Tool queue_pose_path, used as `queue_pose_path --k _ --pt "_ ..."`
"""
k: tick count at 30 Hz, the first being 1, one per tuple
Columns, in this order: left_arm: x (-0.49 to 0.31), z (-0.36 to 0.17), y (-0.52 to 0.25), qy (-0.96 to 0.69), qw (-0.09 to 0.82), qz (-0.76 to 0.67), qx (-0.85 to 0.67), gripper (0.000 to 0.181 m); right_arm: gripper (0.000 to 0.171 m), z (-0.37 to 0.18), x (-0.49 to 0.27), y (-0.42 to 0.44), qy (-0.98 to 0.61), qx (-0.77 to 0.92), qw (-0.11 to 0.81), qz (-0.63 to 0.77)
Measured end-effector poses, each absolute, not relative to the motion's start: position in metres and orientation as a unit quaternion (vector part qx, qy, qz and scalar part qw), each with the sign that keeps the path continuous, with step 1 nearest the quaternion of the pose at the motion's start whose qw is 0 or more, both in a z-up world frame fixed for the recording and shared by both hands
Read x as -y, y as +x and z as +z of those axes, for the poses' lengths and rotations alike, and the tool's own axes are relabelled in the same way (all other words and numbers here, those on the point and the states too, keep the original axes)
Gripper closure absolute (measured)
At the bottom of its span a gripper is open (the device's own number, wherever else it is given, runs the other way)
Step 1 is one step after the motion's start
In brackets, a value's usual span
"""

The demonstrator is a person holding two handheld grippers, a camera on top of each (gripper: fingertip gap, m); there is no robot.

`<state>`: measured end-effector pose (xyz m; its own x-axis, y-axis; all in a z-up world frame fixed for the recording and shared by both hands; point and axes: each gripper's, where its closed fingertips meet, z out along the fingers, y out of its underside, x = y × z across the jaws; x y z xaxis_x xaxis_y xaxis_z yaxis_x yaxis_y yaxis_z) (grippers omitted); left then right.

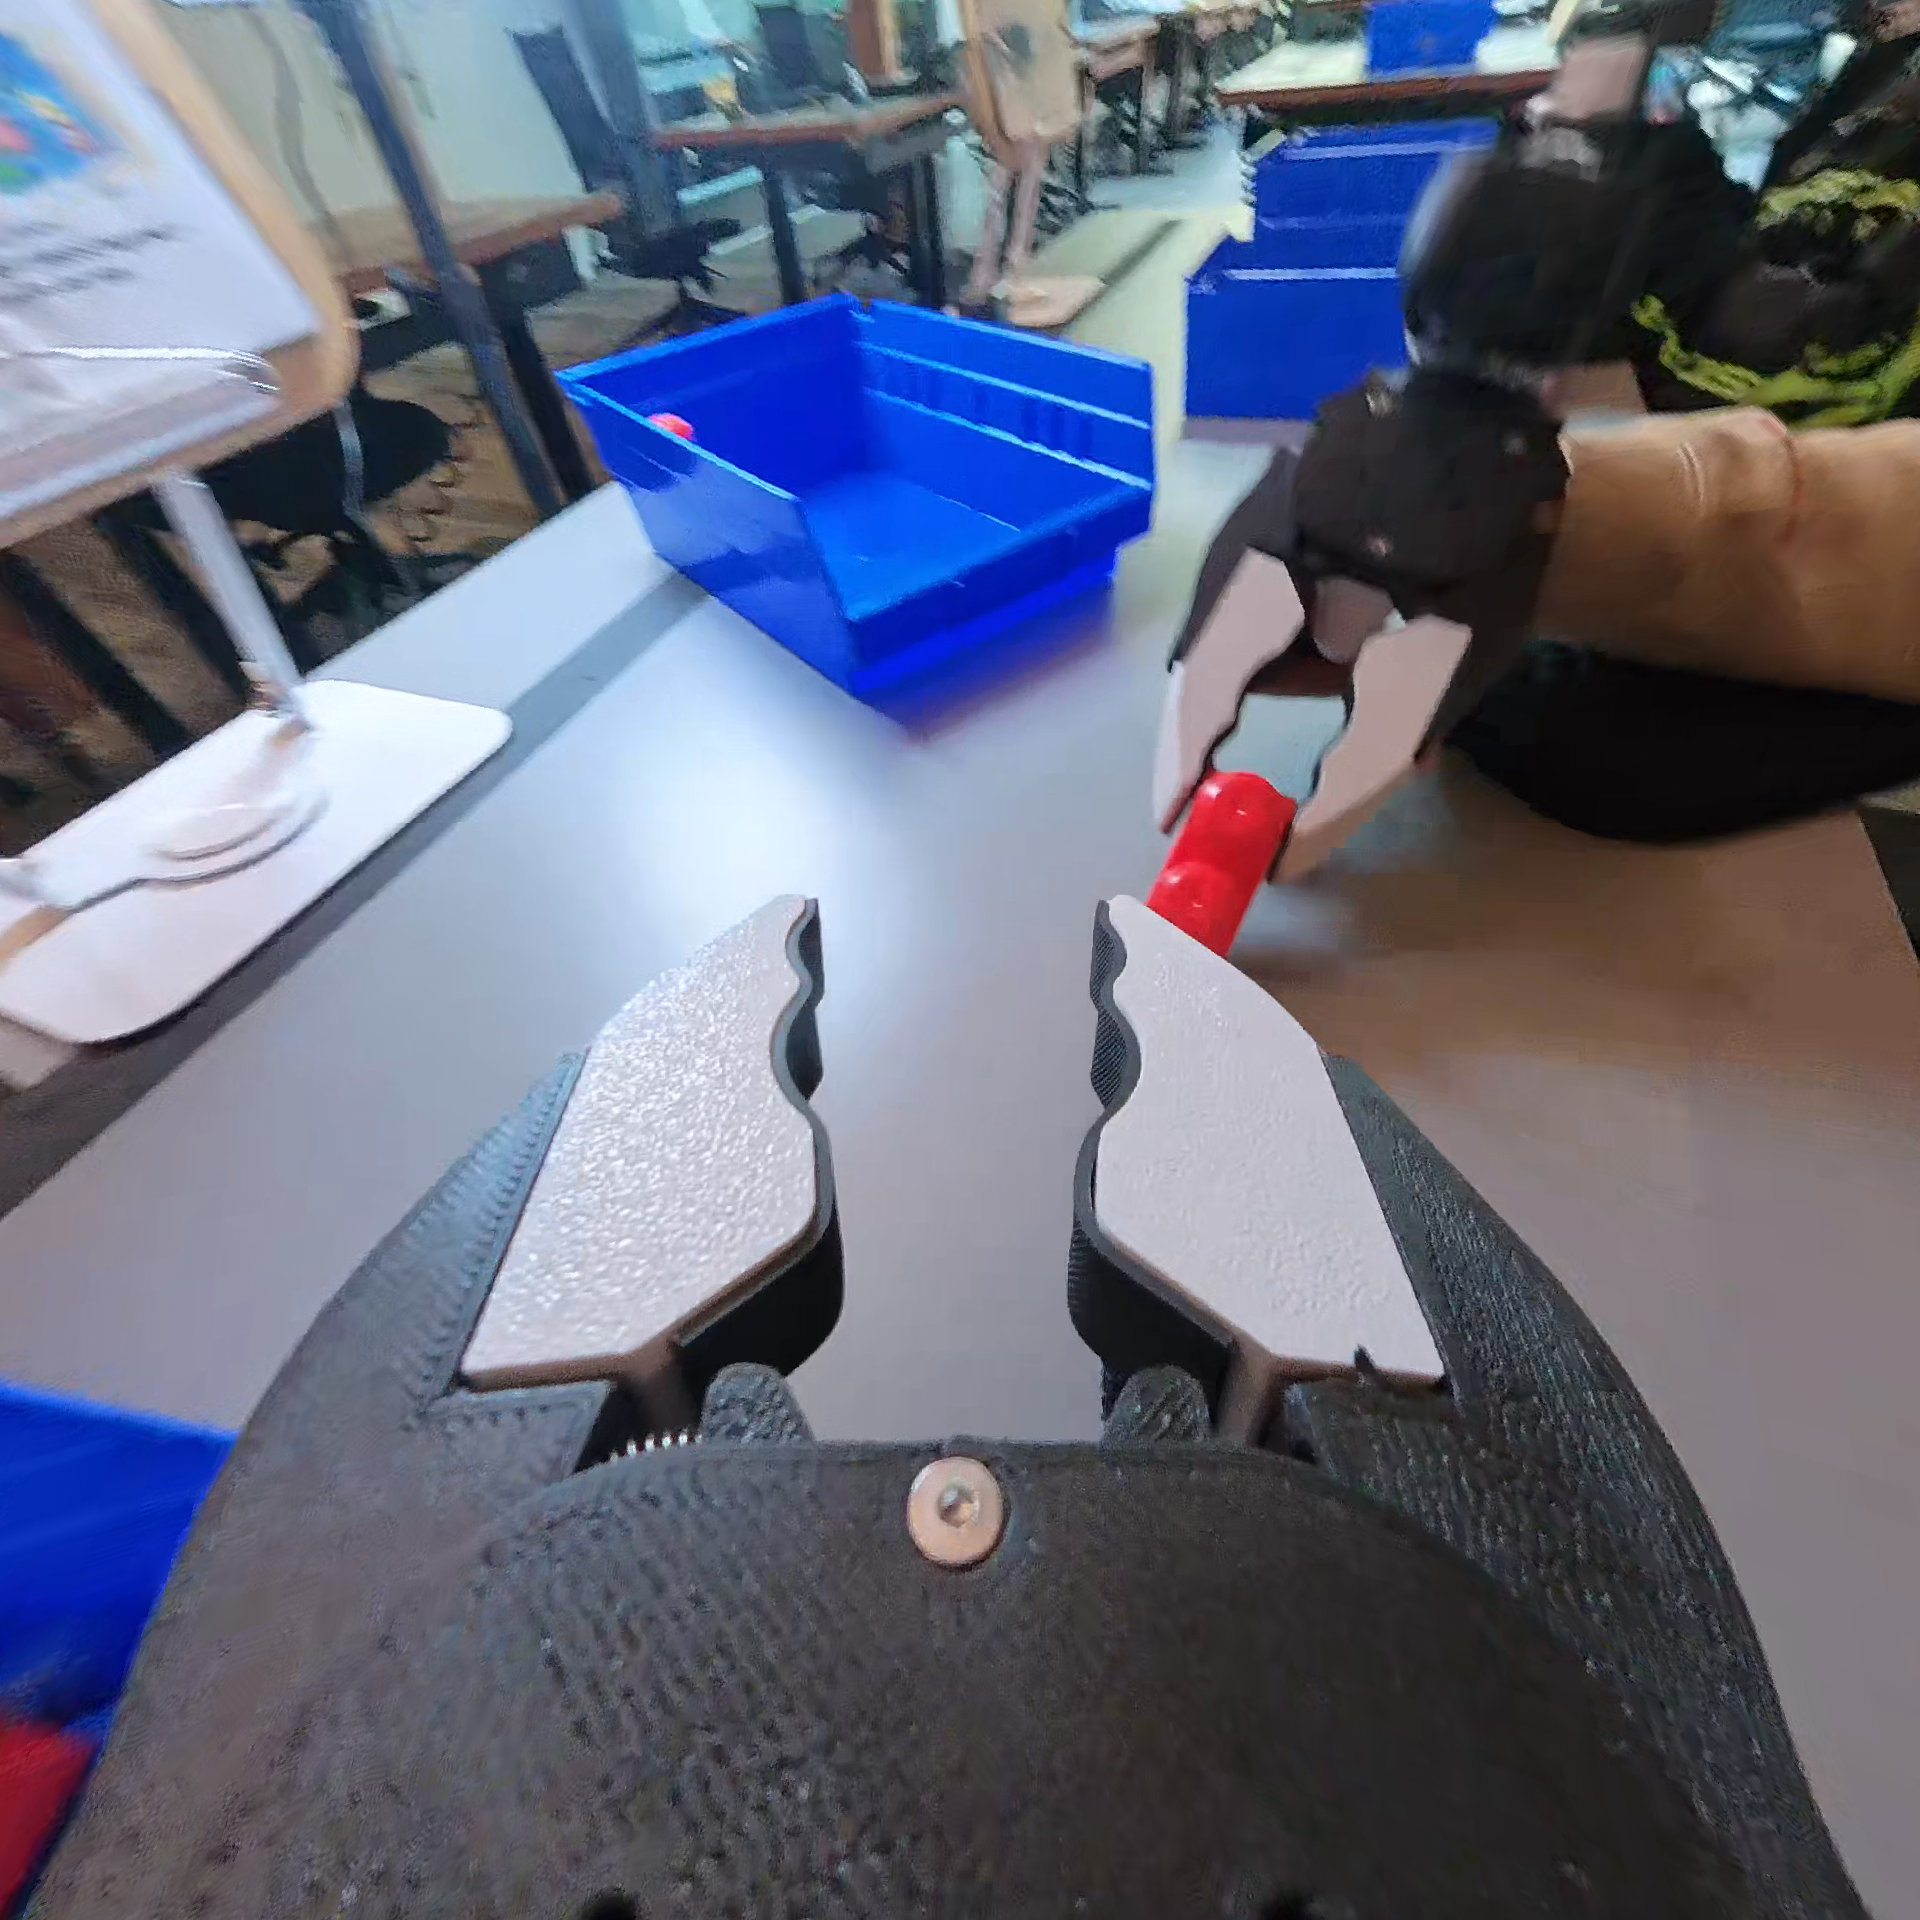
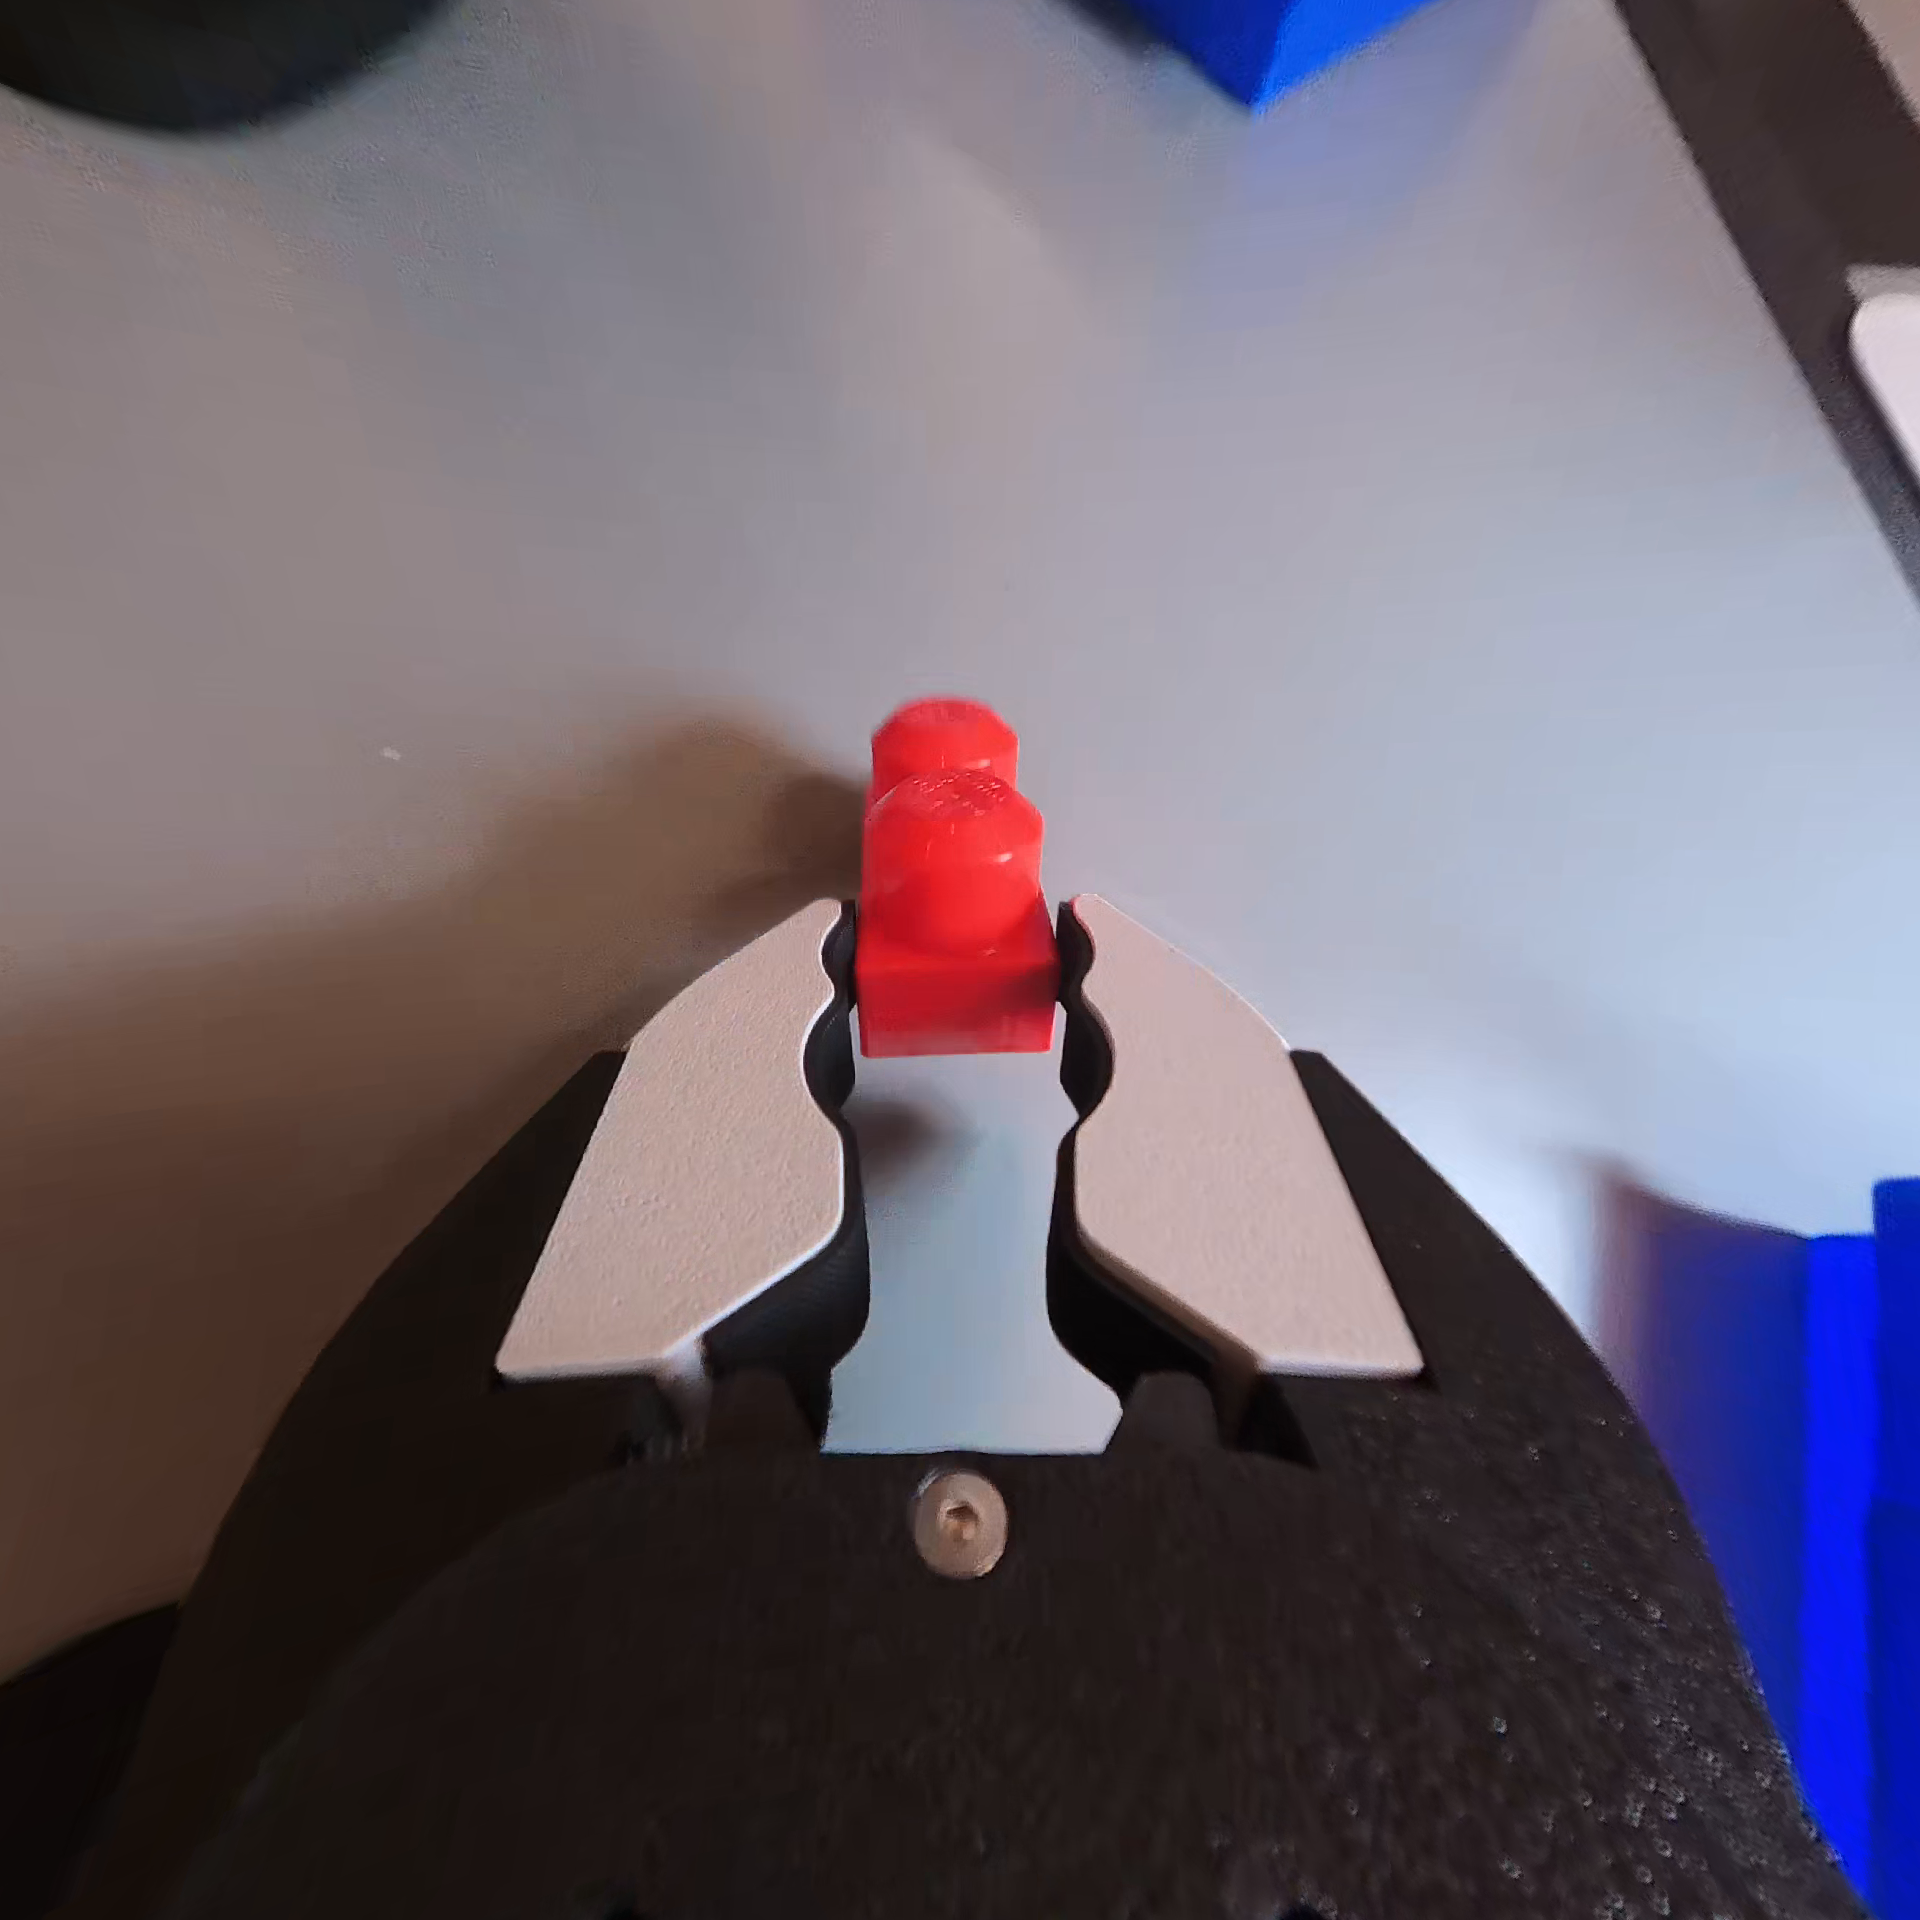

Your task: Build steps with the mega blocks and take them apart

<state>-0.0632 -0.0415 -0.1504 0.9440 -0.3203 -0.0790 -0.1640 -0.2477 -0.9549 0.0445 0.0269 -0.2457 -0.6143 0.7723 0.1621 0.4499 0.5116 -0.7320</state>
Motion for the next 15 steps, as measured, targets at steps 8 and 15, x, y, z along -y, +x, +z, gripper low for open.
queue_pose_path --k 8,15 --pt "0.092 -0.099 -0.157 -0.802 0.59 0.085 -0.051 0.128 0.116 -0.251 -0.051 0.032 -0.404 0.819 0.285 0.292" --pt "0.147 -0.087 -0.238 -0.878 0.457 0.143 -0.001 0.13 0.117 -0.19 -0.055 0.031 -0.438 0.724 0.311 0.432"
